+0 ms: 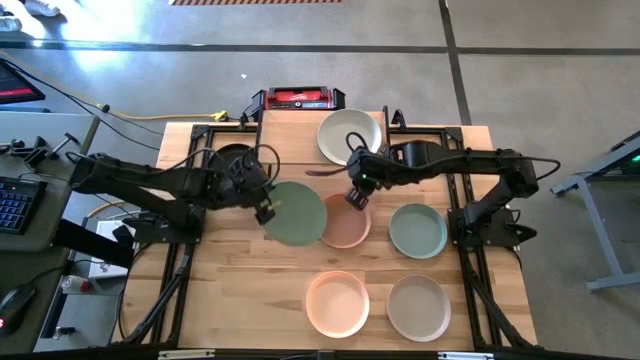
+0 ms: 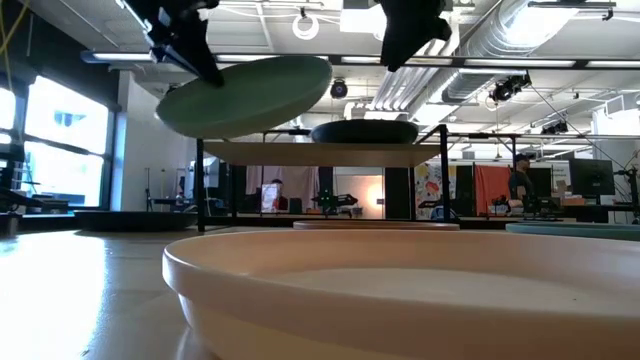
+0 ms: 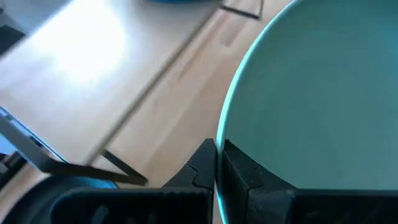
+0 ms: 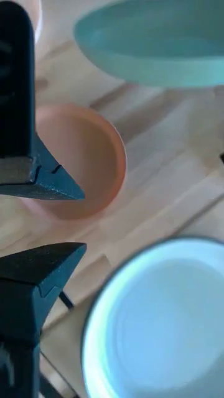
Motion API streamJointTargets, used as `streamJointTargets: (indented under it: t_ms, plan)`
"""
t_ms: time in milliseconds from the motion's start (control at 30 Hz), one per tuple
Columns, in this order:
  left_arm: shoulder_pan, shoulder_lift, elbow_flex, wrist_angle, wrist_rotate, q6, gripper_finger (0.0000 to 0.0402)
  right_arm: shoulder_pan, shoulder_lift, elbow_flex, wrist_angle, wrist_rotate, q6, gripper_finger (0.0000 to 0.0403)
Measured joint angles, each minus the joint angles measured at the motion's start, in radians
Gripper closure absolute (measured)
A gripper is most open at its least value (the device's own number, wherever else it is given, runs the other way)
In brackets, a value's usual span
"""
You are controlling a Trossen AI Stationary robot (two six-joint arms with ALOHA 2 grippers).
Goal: Place and stack plates onto a shelf
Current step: Stack the bottom green plate on the top of the white plate on the shelf
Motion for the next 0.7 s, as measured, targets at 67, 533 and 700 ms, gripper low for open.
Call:
streamJointTargets:
  t_ms: [67, 533, 700]
  plan:
    - [0.030, 0.000, 0.018, 0.000, -0.001, 0.018, 0.0401, -0.024, 0.000, 0.000, 0.000, 0.002, -0.025, 0.0304]
    - [0.197, 0.000, 0.094, 0.000, -0.051, 0.007, 0.0401, -0.158, 0.000, 0.000, 0.112, -0.039, -0.258, 0.0304]
    - [0.224, 0.000, 0.118, 0.001, -0.052, 0.006, 0.0401, -0.196, 0.000, 0.000, 0.114, -0.040, -0.344, 0.0304]
